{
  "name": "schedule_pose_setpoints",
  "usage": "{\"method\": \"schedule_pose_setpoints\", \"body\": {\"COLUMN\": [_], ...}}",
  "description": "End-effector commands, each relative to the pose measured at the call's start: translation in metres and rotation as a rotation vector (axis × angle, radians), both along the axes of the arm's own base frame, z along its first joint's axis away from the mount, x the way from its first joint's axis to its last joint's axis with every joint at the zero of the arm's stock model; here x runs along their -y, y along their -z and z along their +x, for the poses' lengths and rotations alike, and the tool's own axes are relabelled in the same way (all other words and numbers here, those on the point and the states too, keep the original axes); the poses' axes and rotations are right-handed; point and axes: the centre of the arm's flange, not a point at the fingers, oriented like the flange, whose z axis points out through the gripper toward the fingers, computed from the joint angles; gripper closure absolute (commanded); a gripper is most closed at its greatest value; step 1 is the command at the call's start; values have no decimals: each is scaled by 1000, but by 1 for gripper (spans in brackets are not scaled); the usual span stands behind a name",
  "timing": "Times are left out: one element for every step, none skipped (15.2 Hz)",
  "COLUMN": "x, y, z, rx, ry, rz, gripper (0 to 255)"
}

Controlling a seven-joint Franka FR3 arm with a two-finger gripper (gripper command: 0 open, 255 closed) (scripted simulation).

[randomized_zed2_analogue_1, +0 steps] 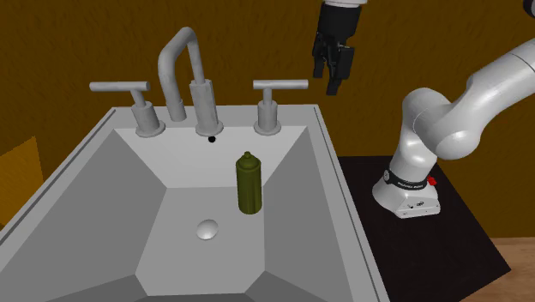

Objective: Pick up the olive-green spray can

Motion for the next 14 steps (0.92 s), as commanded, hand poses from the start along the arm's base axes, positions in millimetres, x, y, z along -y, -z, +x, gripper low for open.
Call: {"method": "schedule_pose_setpoints", "body": {"x": [0,-11,-21,-32,-42,-52,-61,-71,-80,-88,-96,-104,-111,-118], "y": [0,9,19,28,38,48,57,67,77,86,96,105,115,124], "z": [0,1,2,4,7,10,14,19,24,30,37,44,52,60], "rx": [0,17,34,51,67,84,101,118,135,152,169,186,202,219], "ry": [0,52,104,156,208,260,312,364,416,468,520,571,623,675], "rz": [0,-9,-18,-27,-37,-46,-55,-64,-73,-82,-91,-101,-110,-119], "gripper": [0,0,0,0,0,0,0,0,0,0,0,0,0,0]}}
